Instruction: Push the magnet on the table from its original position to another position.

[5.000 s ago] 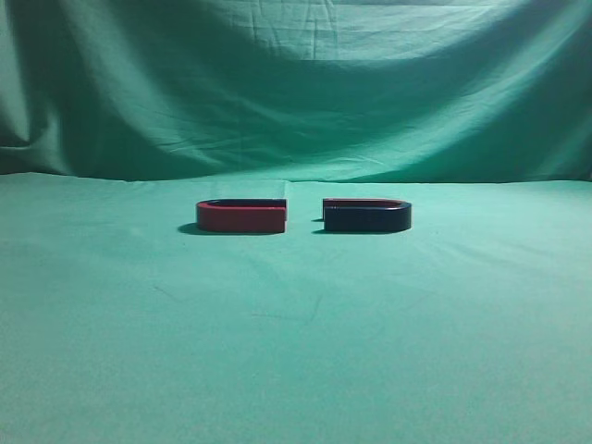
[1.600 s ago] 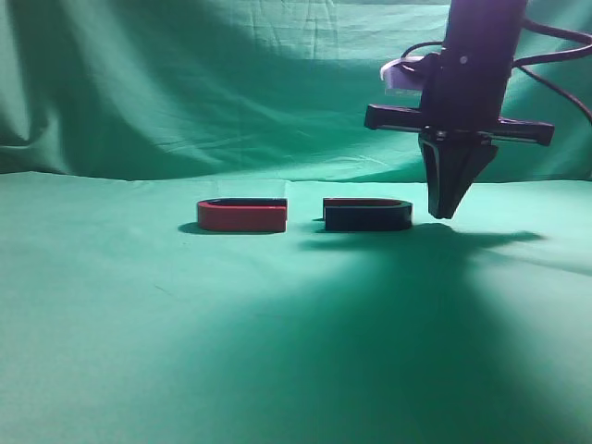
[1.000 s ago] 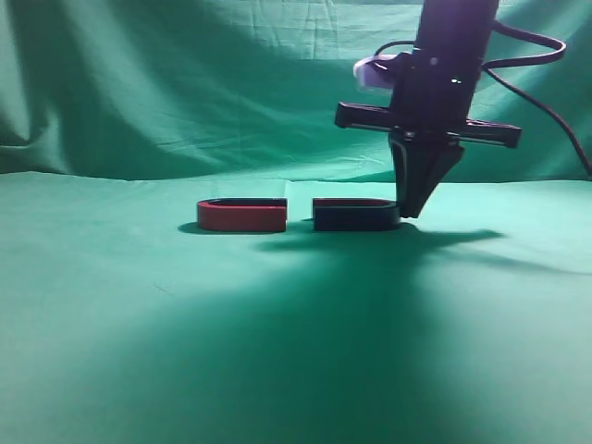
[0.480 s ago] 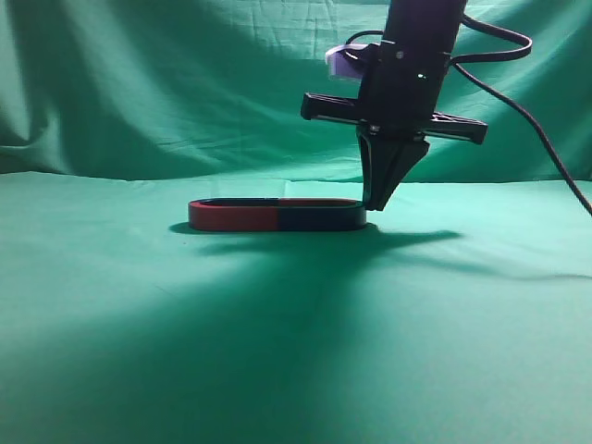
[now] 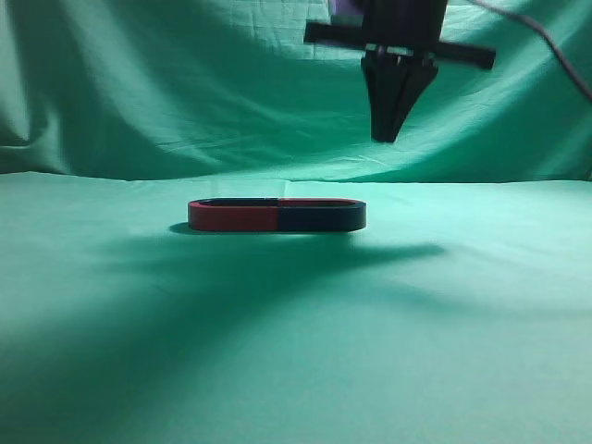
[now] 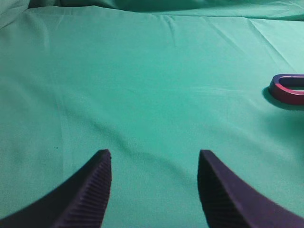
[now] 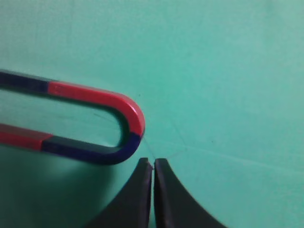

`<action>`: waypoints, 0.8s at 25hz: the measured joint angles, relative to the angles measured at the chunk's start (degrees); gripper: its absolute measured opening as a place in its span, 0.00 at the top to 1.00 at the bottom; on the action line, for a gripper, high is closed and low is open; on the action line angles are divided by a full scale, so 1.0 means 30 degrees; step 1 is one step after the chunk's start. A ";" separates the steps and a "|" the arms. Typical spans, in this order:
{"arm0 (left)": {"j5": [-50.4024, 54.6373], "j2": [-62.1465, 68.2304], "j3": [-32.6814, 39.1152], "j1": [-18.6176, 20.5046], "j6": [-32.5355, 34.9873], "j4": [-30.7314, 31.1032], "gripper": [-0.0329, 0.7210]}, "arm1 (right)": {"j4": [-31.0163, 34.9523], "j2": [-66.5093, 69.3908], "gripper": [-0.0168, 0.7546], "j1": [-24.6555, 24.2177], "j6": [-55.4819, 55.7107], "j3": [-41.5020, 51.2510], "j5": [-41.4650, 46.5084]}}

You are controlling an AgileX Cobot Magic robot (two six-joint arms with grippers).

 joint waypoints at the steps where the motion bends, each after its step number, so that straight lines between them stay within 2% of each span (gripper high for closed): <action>1: 0.0000 0.0000 0.0000 0.0000 0.0000 0.0000 0.46 | -0.0093 -0.0268 0.98 0.0000 0.0129 -0.0280 0.0599; 6: 0.0000 0.0000 0.0000 0.0000 0.0000 0.0000 0.46 | -0.0484 -0.1740 0.98 0.0000 0.0612 -0.0550 0.1545; 11: 0.0000 0.0000 0.0000 0.0000 0.0000 0.0000 0.46 | -0.1951 -0.4044 0.98 0.0353 0.1585 0.0235 0.1703; 15: 0.0000 0.0000 0.0000 0.0000 0.0000 0.0000 0.46 | -0.3259 -0.7254 0.98 0.0585 0.2455 0.2554 0.1703; 20: 0.0000 0.0000 0.0000 0.0000 0.0000 0.0000 0.46 | -0.3969 -1.1845 0.98 0.0659 0.3703 0.7170 0.1414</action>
